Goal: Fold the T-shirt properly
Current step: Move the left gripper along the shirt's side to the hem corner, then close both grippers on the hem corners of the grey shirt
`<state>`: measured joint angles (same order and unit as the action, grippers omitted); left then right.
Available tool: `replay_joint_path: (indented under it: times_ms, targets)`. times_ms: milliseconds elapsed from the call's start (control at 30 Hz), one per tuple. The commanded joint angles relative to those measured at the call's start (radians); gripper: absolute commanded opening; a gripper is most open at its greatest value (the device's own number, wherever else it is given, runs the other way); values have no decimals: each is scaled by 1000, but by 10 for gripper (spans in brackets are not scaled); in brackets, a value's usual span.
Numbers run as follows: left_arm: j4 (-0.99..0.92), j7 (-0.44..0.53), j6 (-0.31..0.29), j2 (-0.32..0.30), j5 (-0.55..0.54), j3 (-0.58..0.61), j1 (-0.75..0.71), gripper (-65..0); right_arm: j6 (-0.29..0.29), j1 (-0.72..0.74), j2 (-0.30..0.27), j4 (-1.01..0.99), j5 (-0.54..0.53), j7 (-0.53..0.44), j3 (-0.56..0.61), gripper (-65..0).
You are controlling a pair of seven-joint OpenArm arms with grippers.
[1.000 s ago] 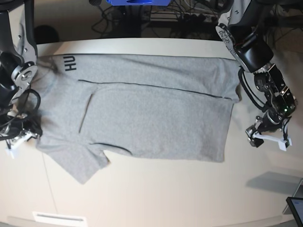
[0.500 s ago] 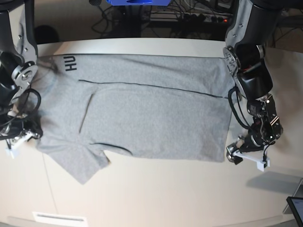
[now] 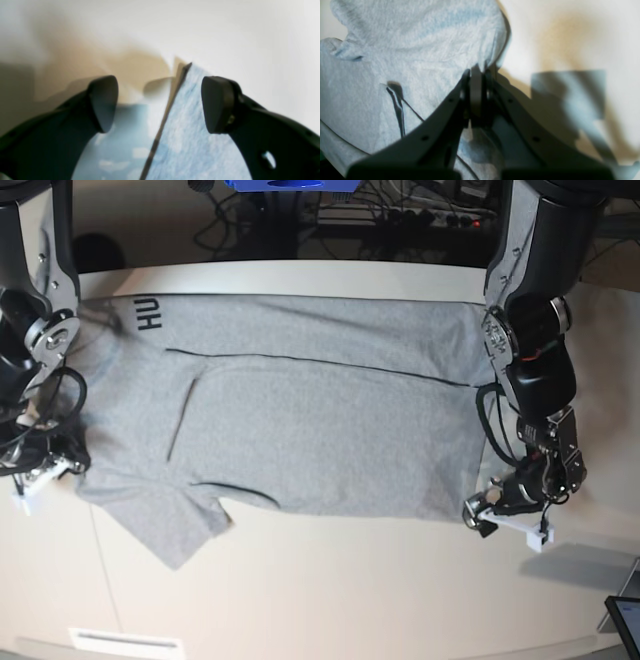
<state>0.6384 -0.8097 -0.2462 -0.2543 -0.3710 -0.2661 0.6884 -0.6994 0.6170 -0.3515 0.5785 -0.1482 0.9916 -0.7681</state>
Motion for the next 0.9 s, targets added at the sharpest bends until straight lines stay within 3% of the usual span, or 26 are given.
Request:
replay_joint_path:
  times_ms: [0, 233, 533, 733, 800, 867]
  targets:
    - [-1, 13, -8, -4, -10, 18, 34, -146, 1, 19, -14, 5, 15, 8, 3, -646]
    - [-44, 23, -5, 10, -10, 46, 27, -146, 1, 19, -14, 5, 15, 10, 3, -646]
    - [-44, 19, -5, 79, -10, 49, 4, -146, 1, 19, -14, 5, 15, 10, 3, -646]
    - [-44, 19, -5, 79, -10, 49, 3, -149, 1, 19, -16, 5, 17, 11, 5, -646]
    - [-44, 19, -5, 77, -9, 49, 1, -186, 1, 19, -16, 5, 17, 10, 5, -646]
    - [-47, 19, -5, 77, -6, 49, 1, -270, 1, 19, -16, 5, 17, 10, 5, -646]
